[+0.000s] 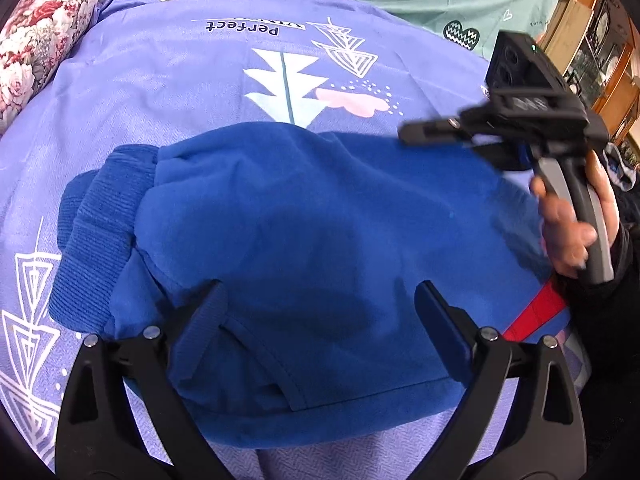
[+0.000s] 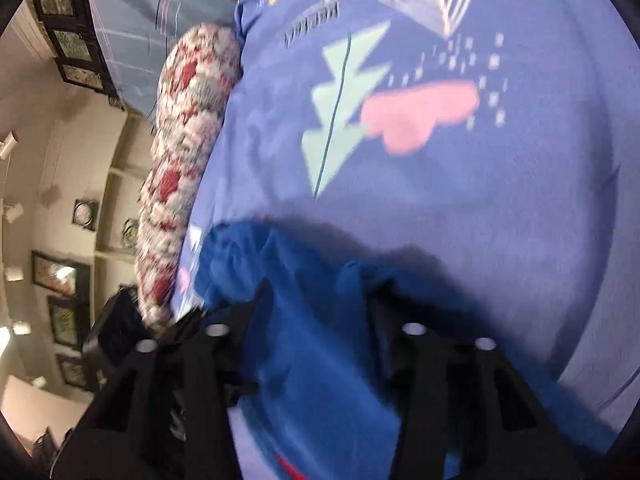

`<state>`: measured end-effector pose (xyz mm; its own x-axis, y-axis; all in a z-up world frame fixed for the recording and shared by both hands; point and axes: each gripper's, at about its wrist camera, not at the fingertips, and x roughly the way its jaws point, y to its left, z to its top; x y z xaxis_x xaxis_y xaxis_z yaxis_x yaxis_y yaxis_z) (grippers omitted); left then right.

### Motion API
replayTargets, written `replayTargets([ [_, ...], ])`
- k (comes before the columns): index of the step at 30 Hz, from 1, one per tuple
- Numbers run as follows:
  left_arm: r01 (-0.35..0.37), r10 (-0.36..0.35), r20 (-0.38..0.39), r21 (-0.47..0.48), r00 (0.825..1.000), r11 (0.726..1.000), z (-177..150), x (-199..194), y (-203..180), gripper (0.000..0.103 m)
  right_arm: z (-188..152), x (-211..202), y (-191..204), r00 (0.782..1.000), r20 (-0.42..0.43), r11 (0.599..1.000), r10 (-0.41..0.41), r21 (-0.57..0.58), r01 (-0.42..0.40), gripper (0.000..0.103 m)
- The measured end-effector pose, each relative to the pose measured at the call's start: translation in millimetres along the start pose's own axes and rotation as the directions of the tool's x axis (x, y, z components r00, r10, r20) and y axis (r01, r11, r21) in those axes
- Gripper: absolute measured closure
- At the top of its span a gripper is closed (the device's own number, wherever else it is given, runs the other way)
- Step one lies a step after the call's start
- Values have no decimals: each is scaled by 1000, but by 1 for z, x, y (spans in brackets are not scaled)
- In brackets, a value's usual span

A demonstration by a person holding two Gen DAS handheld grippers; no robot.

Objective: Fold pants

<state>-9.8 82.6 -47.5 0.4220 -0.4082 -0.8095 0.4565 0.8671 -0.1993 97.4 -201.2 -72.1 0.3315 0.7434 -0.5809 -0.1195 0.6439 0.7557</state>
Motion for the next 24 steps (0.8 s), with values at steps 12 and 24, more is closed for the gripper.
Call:
replayTargets([
  [12,-23,23,-24,15,999,1000,-1,4,-4,7,16,-53,-48,969,189,984,-161,109,143,71],
  [24,-131,138,-70,93,988,987,-14,3,-17,6,-18,-8,-14,984,6,984,-178,-15,178,78],
])
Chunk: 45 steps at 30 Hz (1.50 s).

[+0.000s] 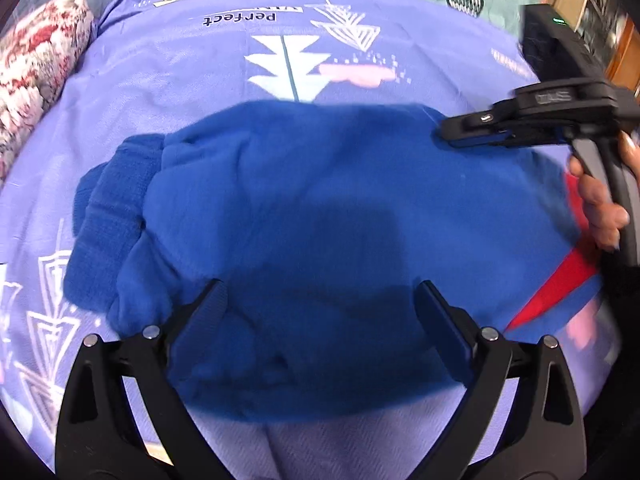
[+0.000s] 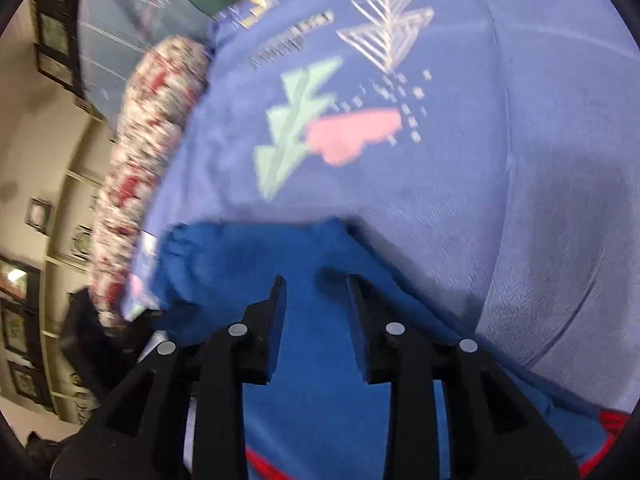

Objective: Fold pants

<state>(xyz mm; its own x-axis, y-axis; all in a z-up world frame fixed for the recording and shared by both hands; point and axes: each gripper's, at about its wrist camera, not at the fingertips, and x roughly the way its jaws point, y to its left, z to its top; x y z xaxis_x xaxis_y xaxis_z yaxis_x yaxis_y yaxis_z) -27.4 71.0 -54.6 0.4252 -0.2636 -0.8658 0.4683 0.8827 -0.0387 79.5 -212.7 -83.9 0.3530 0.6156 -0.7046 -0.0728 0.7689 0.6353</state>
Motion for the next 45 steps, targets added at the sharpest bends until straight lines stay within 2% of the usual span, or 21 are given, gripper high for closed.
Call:
replayTargets([
  [6,12,-11,22,-25,1000,1000,-11,-9,10,6,1,-14,-1,999,33,999,29,25,-29,79],
  [9,-1,2,19,-18,1000,1000,-9,-15,5,6,-10,-56,17,993,120,1000,-22,-15,24,78],
  [11,40,-39,40,-21,998,999,-5,-24,2,6,-28,-96,27,971,233,998,-46,-30,54,69],
  [12,81,-79,65,-22,995,997,-3,-30,0,6,-39,-118,27,955,290,998,-57,-15,64,64],
  [15,164,-166,161,26,973,986,4,-50,-15,6,-87,-185,1,874,450,982,-184,121,145,54],
  [16,176,-182,189,47,965,983,6,-54,-20,6,-114,-213,-17,829,493,960,-265,211,181,50],
  [17,191,-200,213,65,956,980,8,-55,-25,5,-128,-226,-28,809,502,946,-306,257,199,49],
  [18,210,-220,221,68,950,975,11,-52,-29,5,-151,-243,-44,780,501,916,-376,331,229,48],
  [19,230,-237,218,57,947,972,13,-46,-30,5,-172,-256,-59,762,476,880,-438,400,257,48],
  [23,261,-255,171,-13,952,965,20,-22,-28,5,-232,-277,-94,738,404,787,-541,551,276,48],
  [25,261,-252,165,-35,954,965,21,-18,-24,5,-247,-278,-103,737,382,765,-558,580,279,48],
  [28,267,-252,171,-68,952,961,18,-16,-17,5,-252,-272,-116,743,360,749,-564,602,277,49],
  [30,268,-251,170,-87,953,959,18,-13,-13,5,-244,-265,-115,723,360,745,-589,589,314,56],
  [31,270,-251,172,-95,952,958,18,-13,-11,5,-241,-261,-113,722,357,745,-593,583,324,58],
  [33,271,-249,179,-115,952,956,16,-15,-7,5,-236,-258,-124,737,317,728,-597,601,331,58],
  [34,273,-249,178,-125,952,954,15,-15,-5,5,-234,-258,-130,748,312,729,-586,606,319,58],
  [35,275,-251,178,-130,952,952,16,-14,-3,5,-234,-259,-131,746,315,730,-587,604,320,59],
  [37,280,-253,181,-143,950,949,15,-14,-1,5,-233,-262,-124,737,358,759,-572,572,311,89],
  [40,273,-248,167,-146,954,951,17,-11,-2,5,-228,-274,-99,691,426,785,-584,513,347,90],
  [43,261,-239,161,-133,958,956,17,-11,-5,5,-219,-290,-82,665,514,829,-542,459,320,90],
  [45,254,-232,163,-128,959,959,16,-12,-6,5,-214,-294,-79,656,525,831,-542,450,326,90],
])
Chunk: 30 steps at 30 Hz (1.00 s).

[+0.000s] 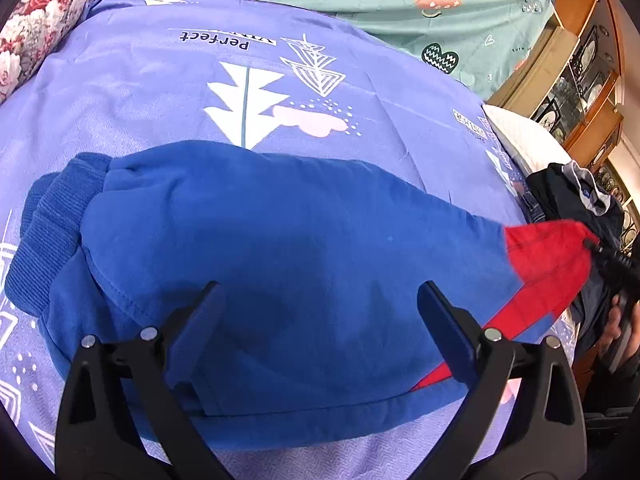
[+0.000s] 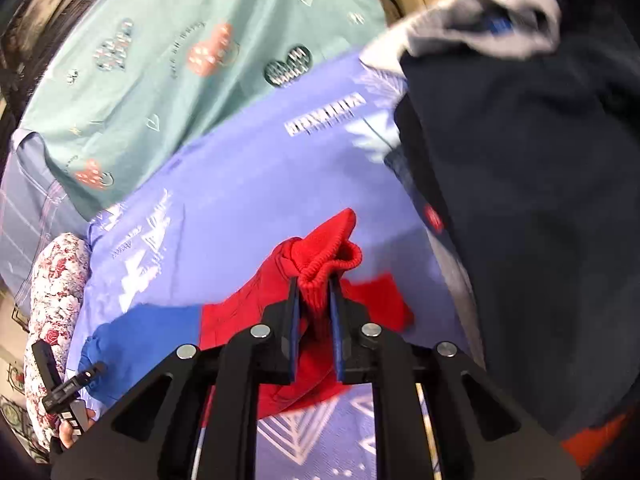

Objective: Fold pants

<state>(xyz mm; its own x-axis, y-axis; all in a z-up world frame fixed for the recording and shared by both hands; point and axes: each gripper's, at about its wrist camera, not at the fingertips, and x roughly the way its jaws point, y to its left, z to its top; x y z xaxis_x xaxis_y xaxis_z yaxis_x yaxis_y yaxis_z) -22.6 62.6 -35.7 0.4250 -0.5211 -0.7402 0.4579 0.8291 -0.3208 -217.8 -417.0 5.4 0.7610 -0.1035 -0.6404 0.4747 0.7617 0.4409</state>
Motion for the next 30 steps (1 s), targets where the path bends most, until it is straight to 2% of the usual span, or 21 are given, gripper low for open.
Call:
replayTargets([
  [3,-1,1,7,-3,1000,1000,-1,-2,0,5,0,18,-9,998,-57,999,-40,22,41,90],
  [6,2,-2,7,-12,1000,1000,-1,-2,3,5,-16,47,-30,982,-174,992,-74,85,90,89],
  [8,2,-2,0,-12,1000,1000,0,0,3,5,-25,50,-41,979,-192,989,-66,120,90,87],
  [9,1,-1,-3,-10,1000,1000,0,0,2,5,-26,47,-43,980,-188,987,-68,130,93,70],
  [10,-1,1,-8,-7,1000,1000,0,1,2,5,-26,40,-47,980,-181,983,-85,146,112,58],
  [14,-3,3,-6,4,1000,1000,0,2,-1,5,-32,33,-46,980,-199,982,-32,176,68,58],
  [17,-2,3,-6,3,1000,1000,0,2,0,5,-39,48,-45,962,-271,977,37,214,23,57],
  [18,-3,3,-6,4,1000,1000,0,1,0,5,-40,52,-45,959,-283,975,29,220,35,51],
  [23,5,-5,-1,3,1000,1000,0,0,0,5,-35,65,-42,962,-271,969,23,242,45,40],
  [24,8,-8,-1,1,1000,1000,1,1,1,5,-34,68,-41,965,-263,970,18,240,48,40],
  [25,13,-13,1,-2,1000,1000,1,1,2,5,-35,67,-40,969,-246,970,22,242,39,46],
  [27,22,-22,7,-4,1000,1000,0,-2,2,5,-38,68,-40,971,-234,967,51,255,11,78],
  [28,28,-28,10,-6,1000,1000,0,-2,3,5,-41,62,-38,976,-206,966,68,259,-13,78],
  [30,40,-40,13,-13,999,999,0,-2,4,5,-40,47,-22,988,-154,982,30,190,0,79],
])
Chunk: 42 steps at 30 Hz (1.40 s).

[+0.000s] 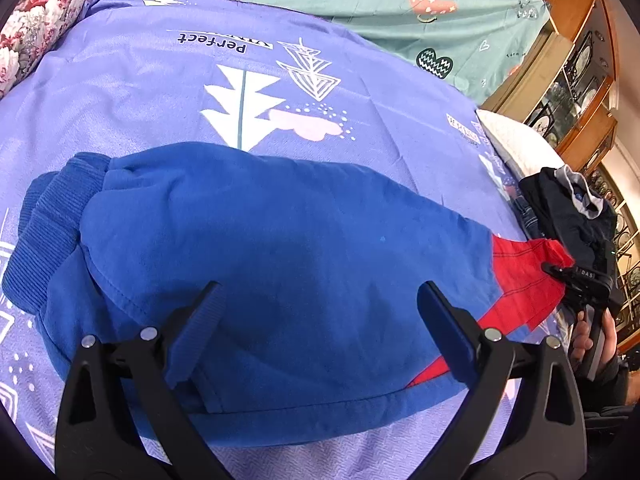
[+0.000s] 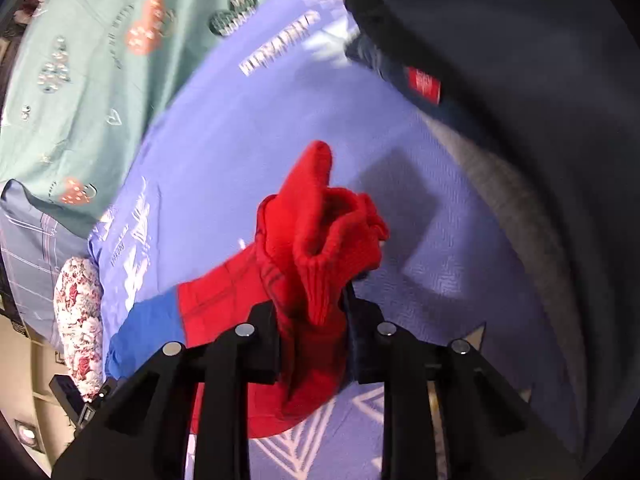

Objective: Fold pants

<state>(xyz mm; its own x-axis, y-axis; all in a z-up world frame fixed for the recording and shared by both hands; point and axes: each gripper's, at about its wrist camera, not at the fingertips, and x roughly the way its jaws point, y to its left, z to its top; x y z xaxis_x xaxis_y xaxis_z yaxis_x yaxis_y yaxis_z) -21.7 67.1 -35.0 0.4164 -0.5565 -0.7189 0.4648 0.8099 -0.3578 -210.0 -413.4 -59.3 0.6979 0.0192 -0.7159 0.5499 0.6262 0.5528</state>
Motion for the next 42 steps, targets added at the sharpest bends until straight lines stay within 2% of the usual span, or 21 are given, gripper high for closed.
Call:
replayTargets([
  [3,14,-14,-7,-7,1000,1000,1,2,1,5,-7,-29,56,994,113,980,-7,-198,30,79],
  [5,22,-22,-5,-9,1000,1000,1,1,2,5,-20,-42,109,986,165,928,6,-368,56,79],
  [7,28,-28,5,-12,1000,1000,1,-1,2,5,-38,-38,158,986,163,859,37,-509,52,79],
  [8,32,-32,11,-14,999,999,1,-2,3,5,-52,-28,185,990,135,815,48,-578,39,78],
  [9,33,-33,14,-17,999,999,1,-3,3,5,-57,-19,197,992,113,793,50,-609,29,72],
  [10,35,-34,17,-21,999,999,1,-4,4,5,-71,-2,213,996,72,758,46,-653,12,59],
  [12,40,-39,20,-27,999,999,1,-5,5,5,-104,42,228,1000,-21,692,-13,-722,-7,42],
  [15,56,-55,30,-41,998,998,0,-8,9,5,-140,87,229,970,-183,618,-157,-785,-48,41],
  [16,64,-63,33,-48,997,997,0,-9,10,5,-147,79,228,977,-163,594,-139,-803,-49,41],
  [18,88,-86,31,-68,996,994,1,-8,14,5,-143,60,227,979,-189,591,-72,-799,-111,41],
  [21,104,-103,13,-93,995,990,3,-4,18,5,-119,19,223,977,-200,619,74,-759,-203,41],
  [23,114,-112,16,-101,994,988,3,-4,20,5,-104,5,221,977,-178,632,118,-745,-212,41],
  [25,116,-115,23,-104,993,988,3,-6,20,5,-96,10,224,984,-151,642,93,-746,-176,43],
  [26,115,-113,24,-105,993,988,3,-6,20,5,-93,19,225,986,-153,655,65,-739,-158,47],
  [28,111,-108,28,-104,994,988,3,-6,20,5,-93,40,228,976,-216,664,40,-724,-187,65],
  [32,104,-101,36,-97,994,990,2,-8,19,5,-113,77,233,961,-269,630,-69,-758,-168,67],
  [33,103,-100,37,-96,994,990,2,-8,19,5,-116,81,230,959,-267,632,-91,-760,-152,67],
  [34,103,-100,37,-96,994,990,2,-8,19,5,-115,85,227,955,-280,648,-100,-746,-151,74],
  [36,104,-101,37,-97,994,990,2,-8,19,5,-107,82,222,954,-291,675,-75,-719,-166,88],
  [38,105,-102,37,-98,994,990,2,-8,19,5,-97,62,226,971,-237,675,-30,-721,-155,88],
  [42,105,-103,32,-100,994,989,3,-7,19,5,-80,28,245,984,-170,651,52,-741,-163,88],
])
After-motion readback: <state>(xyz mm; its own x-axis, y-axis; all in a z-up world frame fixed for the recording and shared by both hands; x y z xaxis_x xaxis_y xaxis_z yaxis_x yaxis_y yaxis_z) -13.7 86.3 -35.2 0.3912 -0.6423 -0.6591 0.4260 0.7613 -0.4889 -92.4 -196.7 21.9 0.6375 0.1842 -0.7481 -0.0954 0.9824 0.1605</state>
